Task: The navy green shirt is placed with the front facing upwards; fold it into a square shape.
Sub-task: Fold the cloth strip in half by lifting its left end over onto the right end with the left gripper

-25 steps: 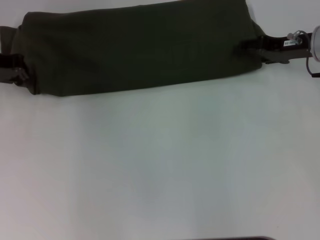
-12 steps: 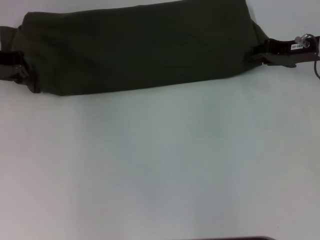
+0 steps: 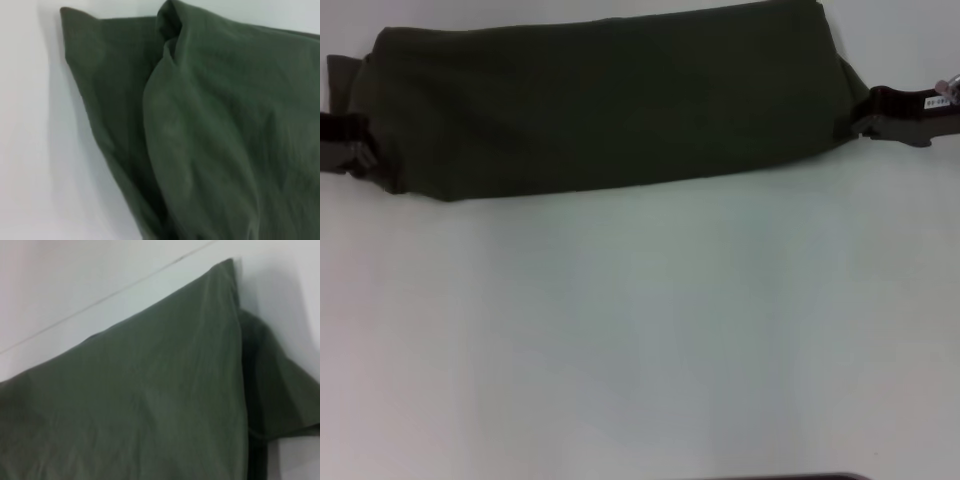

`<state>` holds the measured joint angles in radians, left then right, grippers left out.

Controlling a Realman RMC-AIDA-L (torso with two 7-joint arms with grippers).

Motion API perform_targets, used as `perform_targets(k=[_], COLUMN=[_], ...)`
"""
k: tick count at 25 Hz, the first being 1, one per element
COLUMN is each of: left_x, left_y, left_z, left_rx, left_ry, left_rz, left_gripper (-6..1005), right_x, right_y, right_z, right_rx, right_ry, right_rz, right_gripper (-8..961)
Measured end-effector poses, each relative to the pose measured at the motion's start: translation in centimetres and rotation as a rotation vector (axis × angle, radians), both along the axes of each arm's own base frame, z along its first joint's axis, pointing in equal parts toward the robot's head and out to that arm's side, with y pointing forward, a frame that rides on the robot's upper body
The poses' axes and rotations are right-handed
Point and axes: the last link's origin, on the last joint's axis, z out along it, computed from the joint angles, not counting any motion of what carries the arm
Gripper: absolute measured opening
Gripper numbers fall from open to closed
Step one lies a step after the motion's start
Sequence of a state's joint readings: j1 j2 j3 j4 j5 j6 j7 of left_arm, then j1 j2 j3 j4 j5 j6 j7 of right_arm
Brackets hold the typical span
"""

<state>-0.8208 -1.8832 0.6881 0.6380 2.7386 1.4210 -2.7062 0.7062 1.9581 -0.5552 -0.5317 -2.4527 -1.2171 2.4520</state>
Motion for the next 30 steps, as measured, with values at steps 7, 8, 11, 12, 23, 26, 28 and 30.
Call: perform_targets(k=[7, 8, 11, 12, 23, 26, 28, 30], left_x=[-0.4, -0.5, -0.6, -0.7, -1.6, -1.7, -1.8, -2.0], left_y=[-1.8, -2.2, -3.1, -3.4, -5.7, -6.1, -6.3, -6.5], left_z=[0.2, 0.2, 0.0, -0.1, -0.7, -0.6, -0.6, -0.5], left_rx=[-0.085, -0.102, -0.143, -0.158, -0.247, -0.249, -0.255, -0.267], left_ry=[-0.015, -0.02, -0.033, -0.038, -0.036, -0.036, -0.035, -0.028], left_rz=[0.016, 0.018, 0.022, 0.026, 0.059, 0.064, 0.069, 0.077], left_gripper=[46, 49, 57, 60, 89, 98, 103, 108], right_x=[0.4, 0.4, 0.5, 0.6, 1.9, 2.2, 2.2, 2.2], right_y=[-1.6, -1.9, -2.8, -3.0, -5.8, -6.3, -6.6, -6.9], right_z=[1.2, 1.3, 1.6, 1.6, 1.0, 1.4, 1.6, 1.7], right_rx=[-0.066, -0.082, -0.121, -0.132, -0.25, -0.257, -0.266, -0.279], right_ry=[0.031, 0.037, 0.04, 0.039, 0.017, 0.02, 0.025, 0.028], right_rz=[-0.005, -0.008, -0.013, -0.016, -0.068, -0.076, -0.079, -0.084], right_gripper=[14, 14, 15, 15, 15, 15, 15, 14])
